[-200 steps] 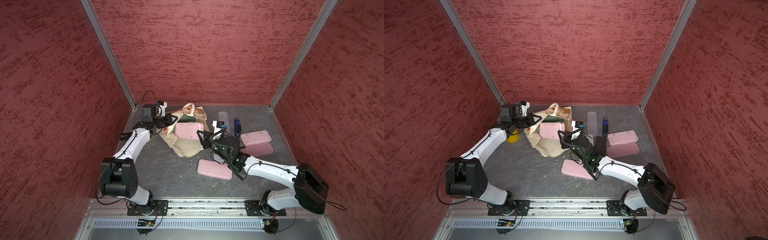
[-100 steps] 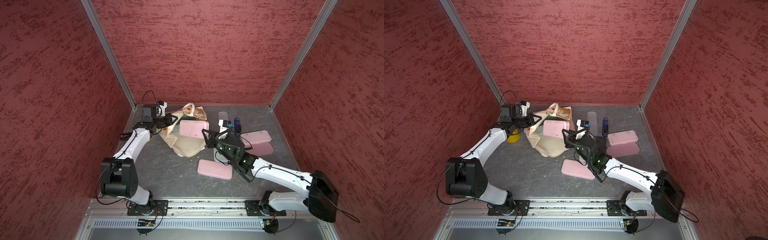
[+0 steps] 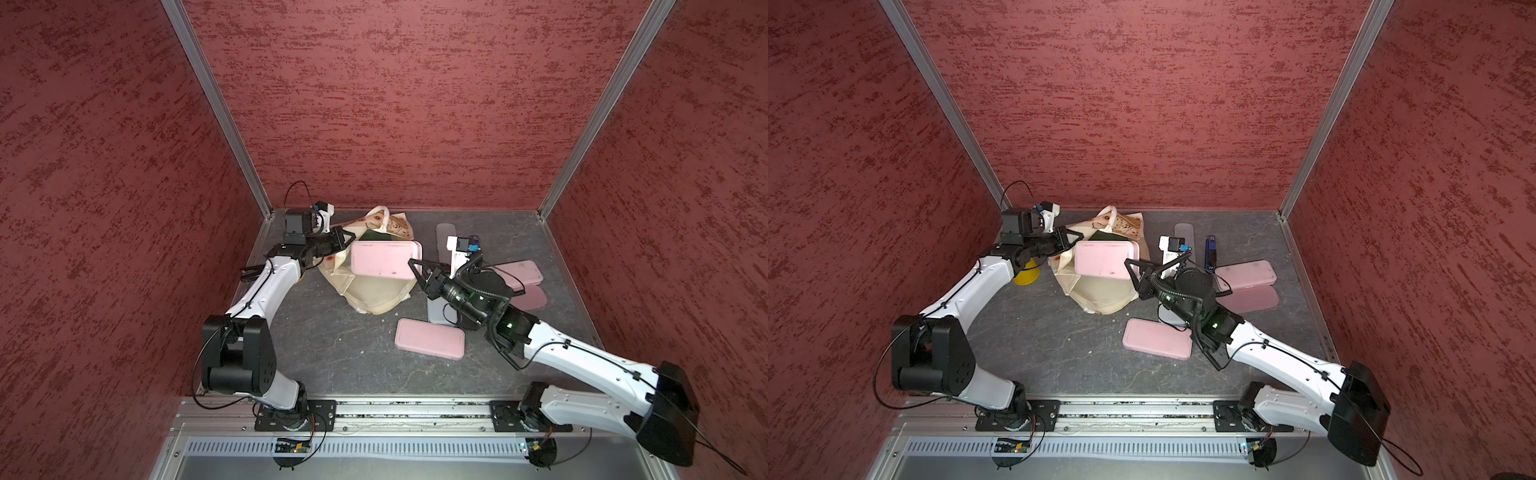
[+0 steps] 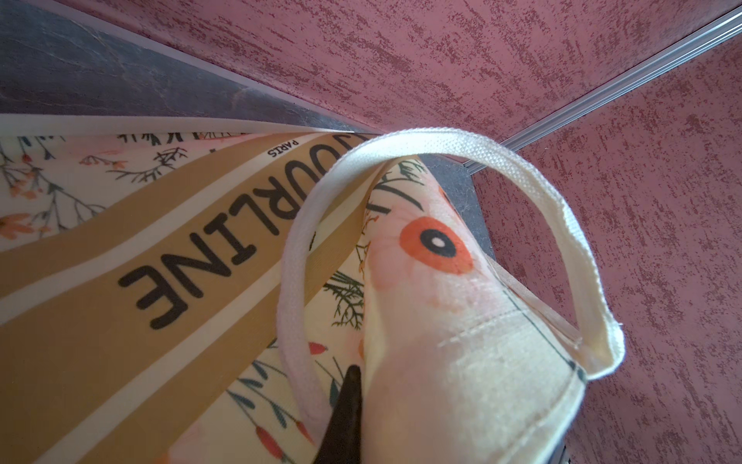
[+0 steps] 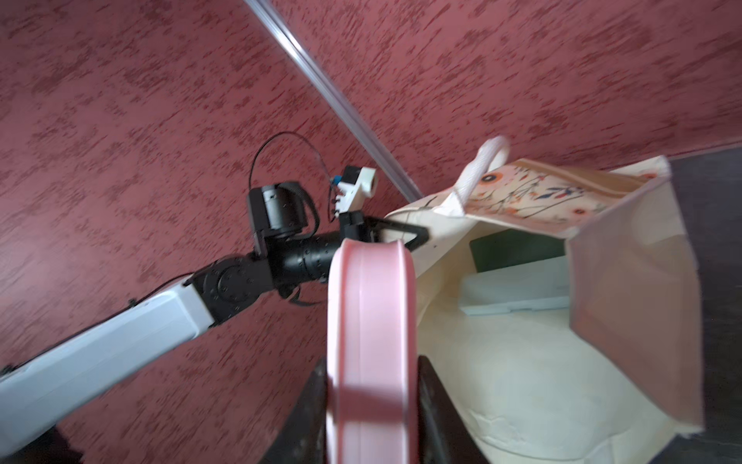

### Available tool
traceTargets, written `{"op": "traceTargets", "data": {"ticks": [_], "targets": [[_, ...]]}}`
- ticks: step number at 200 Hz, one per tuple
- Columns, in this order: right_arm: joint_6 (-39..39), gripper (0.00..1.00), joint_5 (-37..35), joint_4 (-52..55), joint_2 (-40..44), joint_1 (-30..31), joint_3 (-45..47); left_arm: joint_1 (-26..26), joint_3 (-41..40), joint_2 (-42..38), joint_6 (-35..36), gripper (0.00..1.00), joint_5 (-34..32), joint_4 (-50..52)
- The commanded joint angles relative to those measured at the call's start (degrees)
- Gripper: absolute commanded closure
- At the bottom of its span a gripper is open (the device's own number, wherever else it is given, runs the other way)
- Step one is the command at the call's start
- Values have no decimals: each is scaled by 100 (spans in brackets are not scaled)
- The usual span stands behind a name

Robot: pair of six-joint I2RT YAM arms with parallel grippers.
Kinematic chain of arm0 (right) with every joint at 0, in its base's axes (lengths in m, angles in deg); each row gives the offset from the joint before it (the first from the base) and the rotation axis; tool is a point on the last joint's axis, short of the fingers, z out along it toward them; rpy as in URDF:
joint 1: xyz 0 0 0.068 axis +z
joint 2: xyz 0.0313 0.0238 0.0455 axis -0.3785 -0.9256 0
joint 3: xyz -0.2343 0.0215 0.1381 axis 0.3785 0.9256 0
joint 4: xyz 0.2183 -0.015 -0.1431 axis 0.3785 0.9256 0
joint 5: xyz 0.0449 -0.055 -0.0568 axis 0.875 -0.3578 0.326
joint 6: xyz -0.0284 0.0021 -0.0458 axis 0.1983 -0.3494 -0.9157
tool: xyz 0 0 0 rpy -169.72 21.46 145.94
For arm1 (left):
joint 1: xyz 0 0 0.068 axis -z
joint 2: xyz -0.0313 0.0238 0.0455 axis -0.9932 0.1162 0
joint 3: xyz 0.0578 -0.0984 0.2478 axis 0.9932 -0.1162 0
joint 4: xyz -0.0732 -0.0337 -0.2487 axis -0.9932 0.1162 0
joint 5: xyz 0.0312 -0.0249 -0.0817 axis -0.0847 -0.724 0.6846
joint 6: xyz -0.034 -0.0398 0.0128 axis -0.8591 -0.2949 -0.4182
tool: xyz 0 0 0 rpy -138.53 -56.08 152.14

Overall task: Take out the pencil case from the canvas bag
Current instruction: Pick up the pencil case from the canvas bag, then place the pencil case at the center of the board.

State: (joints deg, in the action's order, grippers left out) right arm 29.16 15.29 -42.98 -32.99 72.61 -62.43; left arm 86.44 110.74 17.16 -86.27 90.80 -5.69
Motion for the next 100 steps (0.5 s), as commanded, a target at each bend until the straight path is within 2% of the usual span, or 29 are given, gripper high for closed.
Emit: {"op": "traceTargets", "data": {"ticks": [1, 20, 60, 100], "targets": [[180, 100, 1057, -350, 53, -1, 41, -90, 19, -125, 16, 100, -75, 17], [212, 100, 893, -240, 137, 2, 66, -83, 19, -132, 22, 100, -79, 19], [215, 100, -20, 1, 468, -104, 37, -85, 11, -159, 25, 100, -105, 18], [493, 100, -440, 98, 789, -678, -53, -84, 16, -167, 25, 100, -95, 21]]}}
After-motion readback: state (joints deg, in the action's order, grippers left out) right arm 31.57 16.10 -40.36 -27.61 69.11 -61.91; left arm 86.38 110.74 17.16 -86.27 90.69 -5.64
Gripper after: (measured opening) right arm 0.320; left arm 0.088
